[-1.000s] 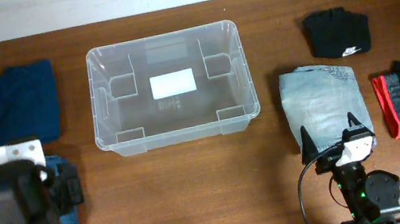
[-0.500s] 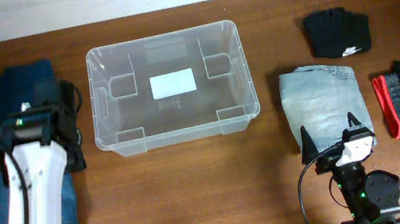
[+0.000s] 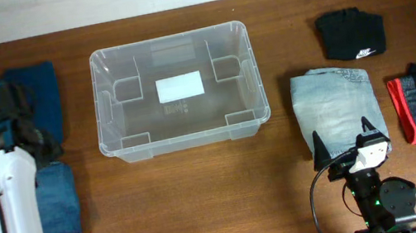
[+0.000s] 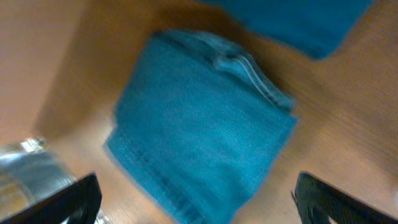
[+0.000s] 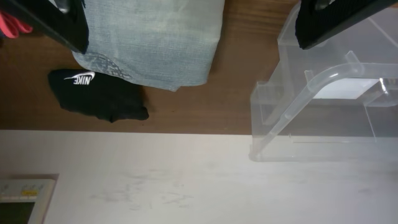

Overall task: Pack container
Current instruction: 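Move the left gripper over the folded teal shirt on the left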

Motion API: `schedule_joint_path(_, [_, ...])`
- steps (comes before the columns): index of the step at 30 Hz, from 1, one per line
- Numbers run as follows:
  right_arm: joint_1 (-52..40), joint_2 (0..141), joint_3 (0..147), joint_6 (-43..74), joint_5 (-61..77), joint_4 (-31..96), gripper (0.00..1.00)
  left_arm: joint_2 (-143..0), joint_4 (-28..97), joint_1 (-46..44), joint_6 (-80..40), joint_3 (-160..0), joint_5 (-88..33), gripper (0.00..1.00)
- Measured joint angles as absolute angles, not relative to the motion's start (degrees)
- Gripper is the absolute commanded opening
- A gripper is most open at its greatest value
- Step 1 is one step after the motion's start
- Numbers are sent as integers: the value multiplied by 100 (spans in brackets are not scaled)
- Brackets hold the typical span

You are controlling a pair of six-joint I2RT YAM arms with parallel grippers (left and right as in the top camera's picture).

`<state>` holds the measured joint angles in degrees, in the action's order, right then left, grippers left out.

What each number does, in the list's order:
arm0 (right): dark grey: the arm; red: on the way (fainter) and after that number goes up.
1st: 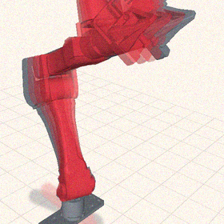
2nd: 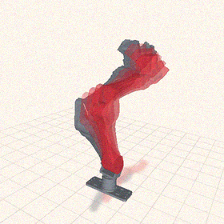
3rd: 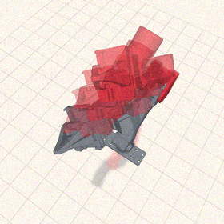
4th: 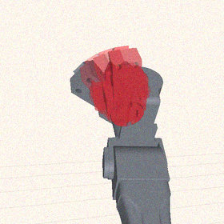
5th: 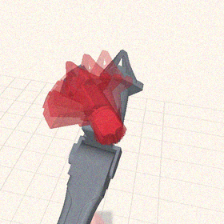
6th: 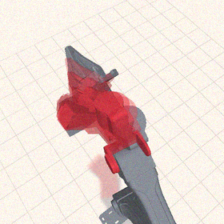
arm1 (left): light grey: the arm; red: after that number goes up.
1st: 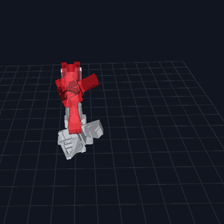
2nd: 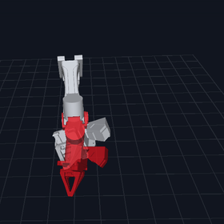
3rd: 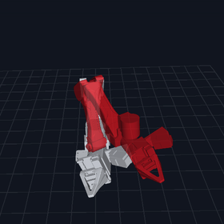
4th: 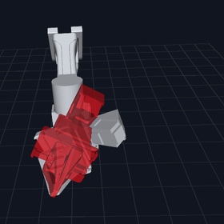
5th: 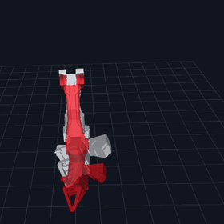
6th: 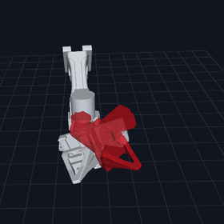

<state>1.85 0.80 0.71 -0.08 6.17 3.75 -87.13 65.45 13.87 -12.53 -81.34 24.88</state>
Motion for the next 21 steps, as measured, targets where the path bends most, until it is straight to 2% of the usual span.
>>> schedule_joint_path(8, [185, 80, 71, -3, 617, 375, 99, -8737, 5502, 1535, -217, -8342, 1057, 99])
schedule_joint_path(14, [185, 80, 71, -3, 617, 375, 98, -9048, 5478, 1535, 200, -9190, 1140, 100])
schedule_joint_path(21, [185, 80, 71, -3, 615, 375, 98, -10254, 5957, 1535, 652, -10737, 1037, 99])
